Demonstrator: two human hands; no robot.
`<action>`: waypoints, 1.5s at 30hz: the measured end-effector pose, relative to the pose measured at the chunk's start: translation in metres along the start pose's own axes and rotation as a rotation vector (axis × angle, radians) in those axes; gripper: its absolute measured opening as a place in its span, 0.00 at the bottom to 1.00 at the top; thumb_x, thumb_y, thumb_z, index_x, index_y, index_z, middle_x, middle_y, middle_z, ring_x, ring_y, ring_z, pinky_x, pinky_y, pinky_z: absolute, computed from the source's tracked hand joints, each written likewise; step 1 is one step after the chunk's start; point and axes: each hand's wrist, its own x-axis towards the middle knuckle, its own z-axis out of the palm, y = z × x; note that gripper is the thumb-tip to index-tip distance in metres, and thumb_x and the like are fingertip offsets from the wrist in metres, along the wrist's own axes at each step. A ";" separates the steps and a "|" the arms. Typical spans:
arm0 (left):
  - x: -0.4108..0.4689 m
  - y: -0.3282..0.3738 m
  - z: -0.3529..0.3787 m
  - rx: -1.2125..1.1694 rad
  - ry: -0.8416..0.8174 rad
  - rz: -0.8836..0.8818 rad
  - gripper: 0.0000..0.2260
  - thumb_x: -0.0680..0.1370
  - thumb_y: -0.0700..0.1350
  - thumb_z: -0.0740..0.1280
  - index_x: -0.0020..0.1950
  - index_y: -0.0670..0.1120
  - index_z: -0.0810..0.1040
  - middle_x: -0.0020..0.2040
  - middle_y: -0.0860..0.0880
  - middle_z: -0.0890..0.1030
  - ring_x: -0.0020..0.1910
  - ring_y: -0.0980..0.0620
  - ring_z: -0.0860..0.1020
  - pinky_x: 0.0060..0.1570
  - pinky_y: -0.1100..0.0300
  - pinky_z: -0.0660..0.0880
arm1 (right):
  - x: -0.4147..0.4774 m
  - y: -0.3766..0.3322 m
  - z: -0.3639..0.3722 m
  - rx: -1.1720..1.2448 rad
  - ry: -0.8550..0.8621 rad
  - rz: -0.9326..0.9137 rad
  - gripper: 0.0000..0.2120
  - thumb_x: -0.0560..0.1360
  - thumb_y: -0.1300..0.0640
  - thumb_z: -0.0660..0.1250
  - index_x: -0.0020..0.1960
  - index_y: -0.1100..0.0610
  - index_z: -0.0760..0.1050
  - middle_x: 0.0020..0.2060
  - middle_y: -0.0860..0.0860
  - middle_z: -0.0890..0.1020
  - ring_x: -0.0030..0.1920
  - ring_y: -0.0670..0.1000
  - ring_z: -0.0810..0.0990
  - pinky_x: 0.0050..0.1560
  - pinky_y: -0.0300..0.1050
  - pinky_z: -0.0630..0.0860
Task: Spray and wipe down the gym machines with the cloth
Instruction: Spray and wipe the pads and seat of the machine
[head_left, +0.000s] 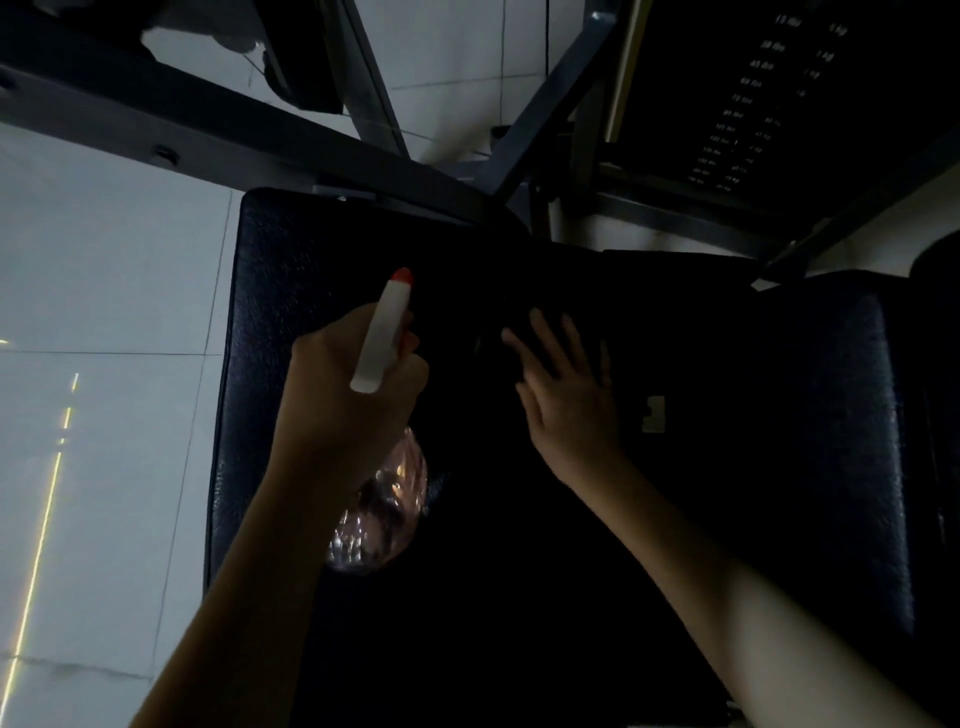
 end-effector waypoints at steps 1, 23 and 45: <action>0.000 0.002 0.000 -0.016 0.004 -0.005 0.07 0.68 0.42 0.63 0.42 0.38 0.74 0.36 0.36 0.76 0.35 0.34 0.74 0.32 0.46 0.71 | 0.019 -0.004 -0.005 0.034 0.008 0.064 0.24 0.80 0.51 0.53 0.75 0.44 0.56 0.77 0.49 0.54 0.76 0.56 0.50 0.71 0.62 0.46; 0.006 0.007 0.013 0.217 -0.009 0.021 0.04 0.68 0.44 0.63 0.38 0.44 0.74 0.29 0.46 0.76 0.28 0.44 0.76 0.28 0.46 0.75 | 0.052 0.003 -0.012 0.066 0.126 -0.037 0.21 0.76 0.54 0.55 0.65 0.61 0.74 0.64 0.56 0.76 0.64 0.60 0.74 0.64 0.57 0.69; 0.062 0.018 0.081 0.475 -0.553 0.027 0.07 0.72 0.48 0.65 0.42 0.45 0.76 0.43 0.45 0.81 0.44 0.44 0.80 0.42 0.54 0.75 | 0.032 0.039 -0.156 0.092 0.481 0.337 0.17 0.77 0.56 0.63 0.64 0.60 0.74 0.56 0.60 0.79 0.57 0.61 0.75 0.56 0.50 0.72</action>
